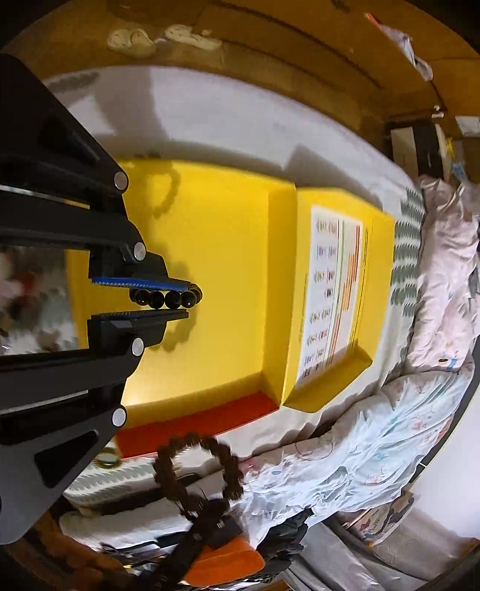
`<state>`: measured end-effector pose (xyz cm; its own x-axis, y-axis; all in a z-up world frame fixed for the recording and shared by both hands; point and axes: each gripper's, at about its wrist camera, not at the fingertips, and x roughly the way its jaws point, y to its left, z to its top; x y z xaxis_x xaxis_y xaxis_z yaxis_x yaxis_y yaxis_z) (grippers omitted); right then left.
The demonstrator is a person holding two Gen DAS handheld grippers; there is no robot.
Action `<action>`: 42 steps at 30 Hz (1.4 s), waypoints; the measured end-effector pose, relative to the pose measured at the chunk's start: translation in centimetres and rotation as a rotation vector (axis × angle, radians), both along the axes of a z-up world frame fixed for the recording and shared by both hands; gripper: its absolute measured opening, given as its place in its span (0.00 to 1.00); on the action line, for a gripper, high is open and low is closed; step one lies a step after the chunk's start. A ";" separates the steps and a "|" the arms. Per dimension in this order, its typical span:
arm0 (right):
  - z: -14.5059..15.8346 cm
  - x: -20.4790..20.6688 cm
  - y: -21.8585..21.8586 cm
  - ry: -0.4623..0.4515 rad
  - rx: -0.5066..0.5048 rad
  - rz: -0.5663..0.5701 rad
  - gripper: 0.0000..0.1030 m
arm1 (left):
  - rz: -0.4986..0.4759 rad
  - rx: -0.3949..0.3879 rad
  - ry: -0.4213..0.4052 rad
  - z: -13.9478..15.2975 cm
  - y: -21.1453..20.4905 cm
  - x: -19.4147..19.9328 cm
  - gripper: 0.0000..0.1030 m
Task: Organize jewelry
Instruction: 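Carry both held bracelets up and over into the yellow box, then open both tools to set the bracelets down inside the yellow box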
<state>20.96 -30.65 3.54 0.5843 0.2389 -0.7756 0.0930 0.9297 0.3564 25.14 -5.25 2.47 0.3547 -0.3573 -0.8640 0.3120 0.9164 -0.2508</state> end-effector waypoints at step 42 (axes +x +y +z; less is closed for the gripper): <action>-13.2 13.1 4.7 0.211 -0.142 0.033 0.20 | 0.050 0.240 0.029 -9.6 -1.9 9.5 0.11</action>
